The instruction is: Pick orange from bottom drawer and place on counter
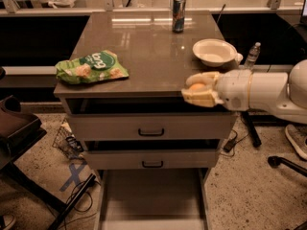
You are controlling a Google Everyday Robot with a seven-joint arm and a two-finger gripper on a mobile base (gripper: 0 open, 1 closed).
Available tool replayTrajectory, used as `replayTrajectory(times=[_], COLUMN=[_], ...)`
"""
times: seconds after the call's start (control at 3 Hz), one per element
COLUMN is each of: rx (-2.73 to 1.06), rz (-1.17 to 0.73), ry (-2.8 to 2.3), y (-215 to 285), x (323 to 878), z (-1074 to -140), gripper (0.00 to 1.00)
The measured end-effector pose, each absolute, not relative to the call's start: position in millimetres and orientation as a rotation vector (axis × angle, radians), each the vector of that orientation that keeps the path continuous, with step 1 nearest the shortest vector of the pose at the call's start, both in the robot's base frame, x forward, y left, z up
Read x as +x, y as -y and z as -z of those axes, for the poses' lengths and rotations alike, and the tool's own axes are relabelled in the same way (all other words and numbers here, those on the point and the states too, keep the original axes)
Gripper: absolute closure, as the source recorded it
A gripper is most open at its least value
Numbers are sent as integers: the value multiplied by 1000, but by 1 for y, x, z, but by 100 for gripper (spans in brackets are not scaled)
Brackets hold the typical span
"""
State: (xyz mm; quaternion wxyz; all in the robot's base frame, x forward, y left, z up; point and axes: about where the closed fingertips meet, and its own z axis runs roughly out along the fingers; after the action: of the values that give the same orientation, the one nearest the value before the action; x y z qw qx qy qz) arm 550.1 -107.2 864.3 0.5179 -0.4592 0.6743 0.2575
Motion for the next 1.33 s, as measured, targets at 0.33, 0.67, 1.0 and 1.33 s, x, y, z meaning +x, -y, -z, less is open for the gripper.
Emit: replayTrajectory(times=[0.33,0.67,1.0,1.33], rx=[-1038,-989,-988,-1031], rz=[-573,-565,-601,-617], ry=[-1619,-1654,-1719,-1673], y=[106,100,79,31], x=[596,659,732,772], z=[-916,-945,-922,-936], gripper=[100,100,100,100])
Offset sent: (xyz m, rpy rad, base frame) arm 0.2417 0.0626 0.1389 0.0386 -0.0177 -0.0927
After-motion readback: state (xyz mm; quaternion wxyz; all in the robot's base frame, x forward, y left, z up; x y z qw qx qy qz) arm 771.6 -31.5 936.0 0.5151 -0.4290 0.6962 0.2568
